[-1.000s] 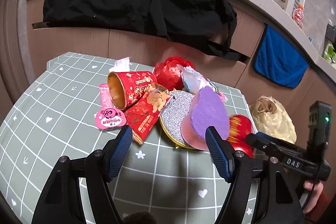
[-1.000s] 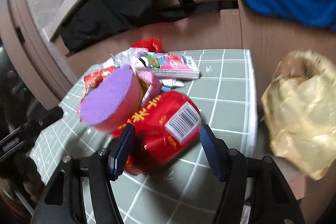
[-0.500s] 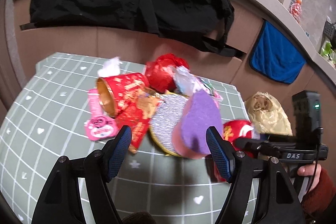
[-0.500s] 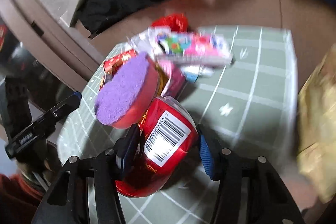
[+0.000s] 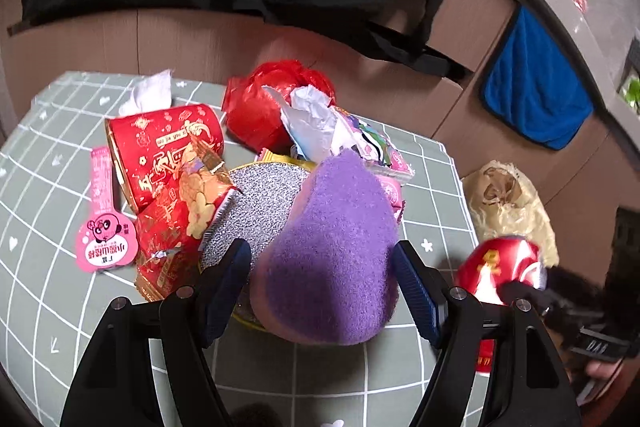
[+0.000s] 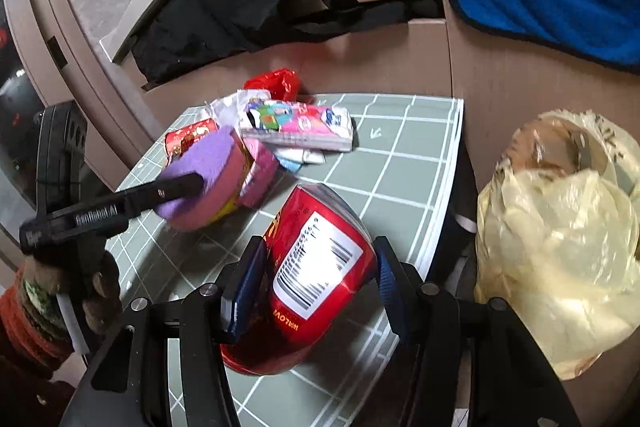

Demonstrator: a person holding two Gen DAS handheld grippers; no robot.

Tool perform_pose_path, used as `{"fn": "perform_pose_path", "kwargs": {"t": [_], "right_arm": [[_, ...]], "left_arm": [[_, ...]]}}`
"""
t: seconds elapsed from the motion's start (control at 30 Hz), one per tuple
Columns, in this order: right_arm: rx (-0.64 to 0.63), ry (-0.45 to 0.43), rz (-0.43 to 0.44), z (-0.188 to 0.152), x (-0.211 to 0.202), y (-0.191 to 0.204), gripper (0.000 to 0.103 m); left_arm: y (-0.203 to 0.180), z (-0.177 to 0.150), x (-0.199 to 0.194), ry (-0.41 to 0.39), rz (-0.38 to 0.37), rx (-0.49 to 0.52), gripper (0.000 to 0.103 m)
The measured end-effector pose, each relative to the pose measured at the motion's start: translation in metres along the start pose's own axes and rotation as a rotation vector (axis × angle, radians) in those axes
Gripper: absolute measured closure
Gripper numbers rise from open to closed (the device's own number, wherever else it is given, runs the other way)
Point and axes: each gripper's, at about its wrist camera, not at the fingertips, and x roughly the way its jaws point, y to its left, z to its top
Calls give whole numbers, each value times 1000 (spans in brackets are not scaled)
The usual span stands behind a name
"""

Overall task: Collect trash
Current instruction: 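Close the left tool on the purple-pink sponge while the right tool holds the can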

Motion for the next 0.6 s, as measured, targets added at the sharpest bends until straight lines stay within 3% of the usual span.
{"fn": "perform_pose_path", "kwargs": {"t": [0.13,0.37,0.6], "right_arm": [[14,-9,15,-3,3,-1,53],[-49,-40,-53,0,-5,15,53],[-53,-42,-57,5,-16,19,53]], "left_arm": [[2,0,0,31,-3,-32,32],[-13,-4,-19,-27,9,25,67],[-31,-13,-42,-124,81,139,71]]}}
